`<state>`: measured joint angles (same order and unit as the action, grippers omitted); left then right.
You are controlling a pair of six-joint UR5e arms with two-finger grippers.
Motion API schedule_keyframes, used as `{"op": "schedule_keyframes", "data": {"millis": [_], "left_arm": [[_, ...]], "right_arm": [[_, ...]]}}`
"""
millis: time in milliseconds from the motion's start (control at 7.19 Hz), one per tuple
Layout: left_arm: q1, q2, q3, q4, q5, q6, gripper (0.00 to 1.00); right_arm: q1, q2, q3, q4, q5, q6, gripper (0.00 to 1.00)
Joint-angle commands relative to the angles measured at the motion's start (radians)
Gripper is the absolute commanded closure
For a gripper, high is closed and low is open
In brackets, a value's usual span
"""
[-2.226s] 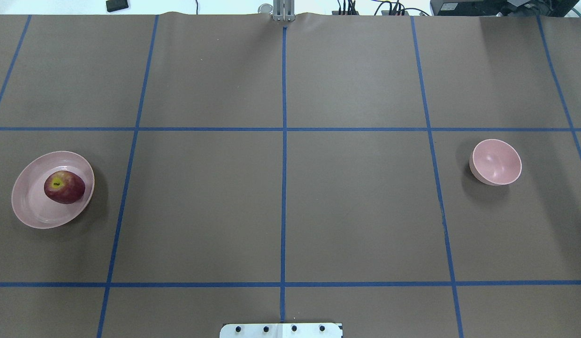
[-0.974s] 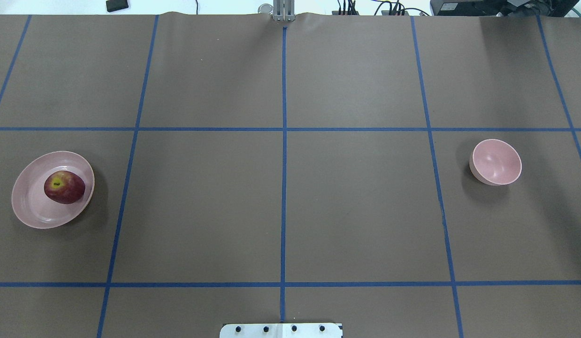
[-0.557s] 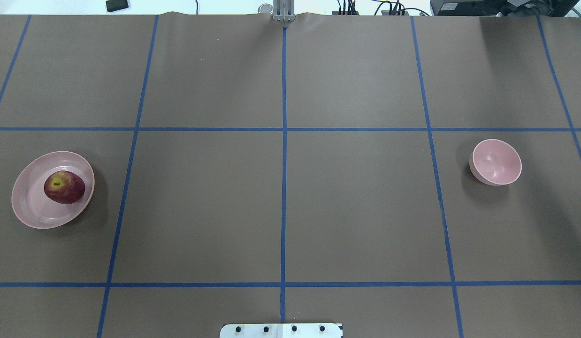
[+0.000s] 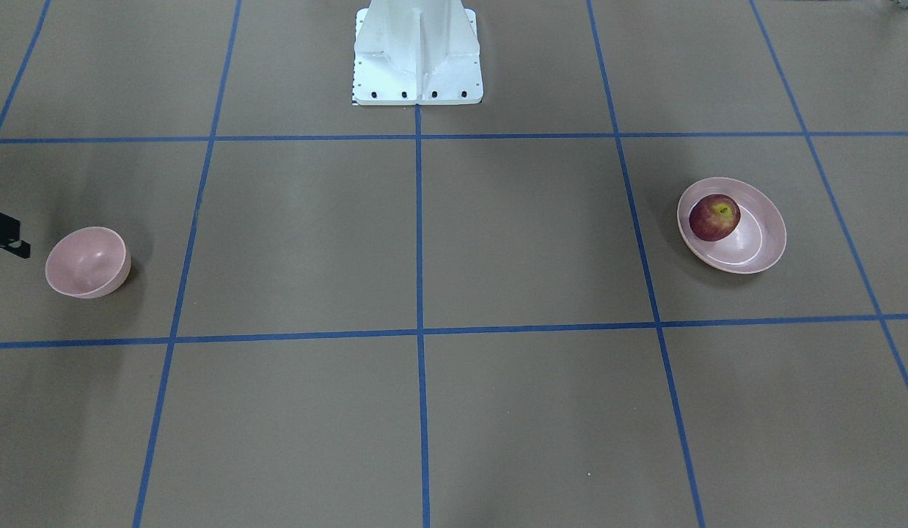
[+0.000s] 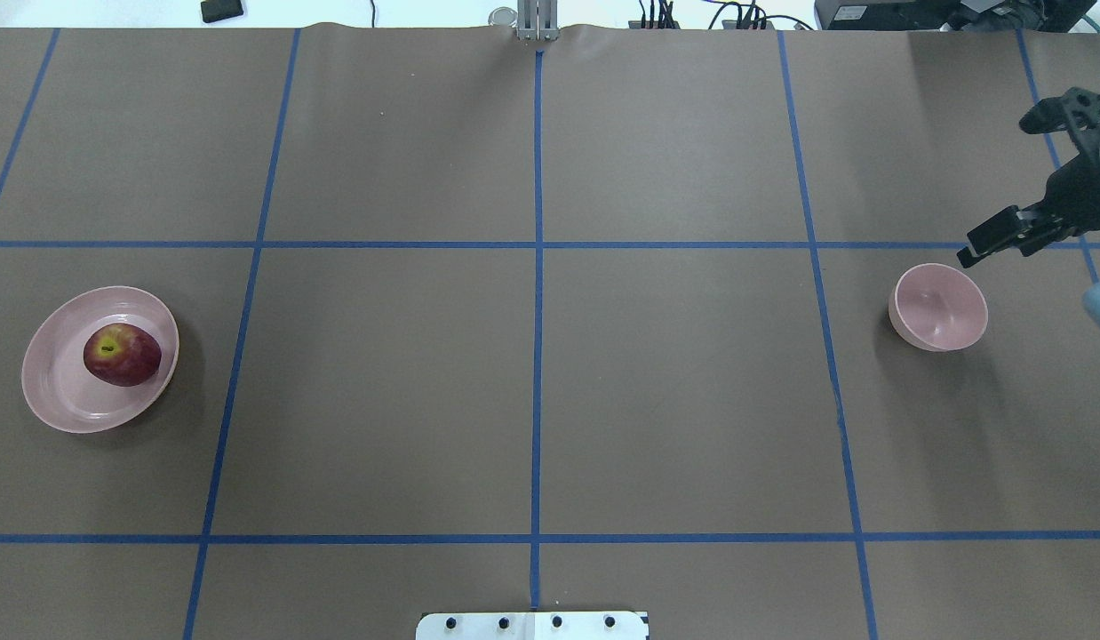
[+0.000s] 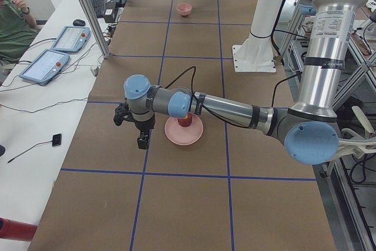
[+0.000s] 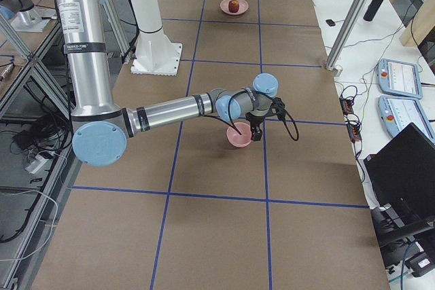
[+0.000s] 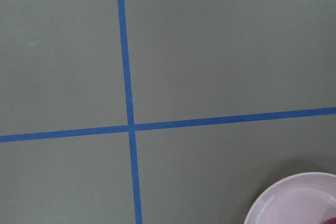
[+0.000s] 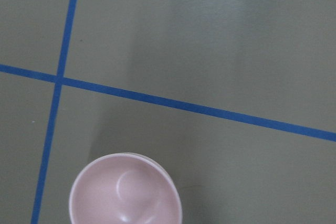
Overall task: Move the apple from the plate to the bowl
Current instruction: 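Lower the right gripper onto the small pink bowl rim and grasp it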
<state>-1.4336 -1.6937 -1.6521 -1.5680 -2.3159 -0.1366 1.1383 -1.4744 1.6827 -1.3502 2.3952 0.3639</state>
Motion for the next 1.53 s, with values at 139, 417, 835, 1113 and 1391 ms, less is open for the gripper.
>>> {"op": "schedule_keyframes", "data": {"millis": [139,417,835,1113,1391], "left_arm": [[0.002,0.000,0.008,-0.006,0.001,0.000,0.01],[0.002,-0.001,0.005,-0.006,0.000,0.000,0.01],[0.002,-0.001,0.006,-0.006,0.000,0.000,0.01],[0.002,-0.003,0.009,-0.006,0.000,0.000,0.02],[0.002,-0.003,0.011,-0.006,0.000,0.000,0.02]], "right_arm": [[-0.040,-0.030,-0.044,0.040,-0.001,0.014,0.00],[-0.045,-0.014,-0.111,0.048,-0.016,0.007,0.00],[-0.046,0.009,-0.244,0.178,-0.007,0.023,0.00],[-0.046,0.009,-0.235,0.180,0.002,0.038,0.99],[-0.046,0.017,-0.187,0.180,0.060,0.106,1.00]]}}
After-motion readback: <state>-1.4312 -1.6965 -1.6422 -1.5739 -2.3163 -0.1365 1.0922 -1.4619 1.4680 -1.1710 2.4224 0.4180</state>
